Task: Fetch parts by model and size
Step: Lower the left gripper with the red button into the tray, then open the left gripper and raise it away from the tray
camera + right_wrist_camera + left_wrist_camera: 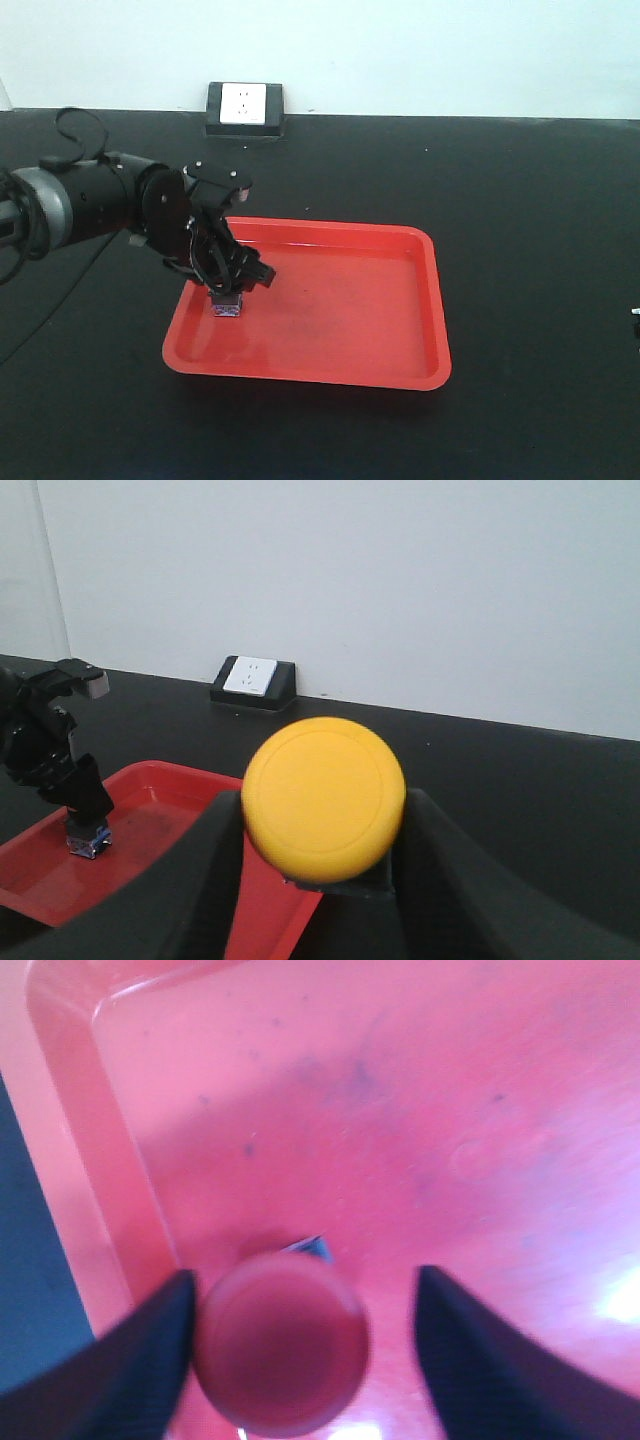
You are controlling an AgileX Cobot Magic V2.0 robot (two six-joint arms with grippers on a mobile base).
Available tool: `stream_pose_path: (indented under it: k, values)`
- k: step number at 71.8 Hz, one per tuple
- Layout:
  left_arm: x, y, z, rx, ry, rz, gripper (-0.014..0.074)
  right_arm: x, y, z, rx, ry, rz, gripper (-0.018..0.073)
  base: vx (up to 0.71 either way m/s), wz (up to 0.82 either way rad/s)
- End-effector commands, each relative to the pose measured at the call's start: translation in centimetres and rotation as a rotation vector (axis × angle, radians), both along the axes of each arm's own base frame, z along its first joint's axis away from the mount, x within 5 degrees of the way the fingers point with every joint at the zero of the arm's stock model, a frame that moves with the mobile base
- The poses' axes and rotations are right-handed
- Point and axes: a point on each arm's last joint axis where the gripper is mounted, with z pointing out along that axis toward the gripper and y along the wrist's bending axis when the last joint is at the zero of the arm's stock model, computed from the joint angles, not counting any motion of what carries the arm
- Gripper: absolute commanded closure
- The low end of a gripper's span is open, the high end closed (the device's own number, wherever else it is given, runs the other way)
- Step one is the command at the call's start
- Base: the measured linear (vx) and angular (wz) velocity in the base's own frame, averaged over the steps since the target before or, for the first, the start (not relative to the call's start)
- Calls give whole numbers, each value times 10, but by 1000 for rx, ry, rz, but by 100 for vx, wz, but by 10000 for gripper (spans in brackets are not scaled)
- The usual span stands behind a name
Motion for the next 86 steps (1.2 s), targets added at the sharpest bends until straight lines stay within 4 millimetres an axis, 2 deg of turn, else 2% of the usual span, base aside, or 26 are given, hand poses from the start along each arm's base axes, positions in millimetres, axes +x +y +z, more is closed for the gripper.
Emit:
stream_pose_path:
  k: [1,10,22,25,34,48,57,67,77,86]
  values:
    - [-2,-4,50,-90,-122,6,17,0,0,15,14,-91,0,569,0,0]
    - [-13,1,90,-156,-230,14,1,0,0,15,14,-91,0,569,0,0]
    - [-43,14,149,-216,-377,6,25,0,0,15,14,-91,0,569,0,0]
    - [-56,20,166,-235,-422,4,33,0,0,15,14,-91,0,569,0,0]
    - [-91,35,199,-260,-522,-20,55,0,0,15,14,-91,0,569,0,0]
    - [-161,66,234,-309,-667,-34,77,0,0,15,14,-91,0,569,0,0]
    - [-205,86,241,-343,-747,-34,77,0,0,15,14,-93,0,569,0,0]
    - [-250,106,237,-381,-836,-31,77,0,0,15,14,-93,0,569,0,0]
    - [-290,124,223,-412,-911,-30,77,0,0,15,14,-93,0,569,0,0]
    - [-312,134,200,-417,-926,-31,77,0,0,17,20,-111,2,569,0,0]
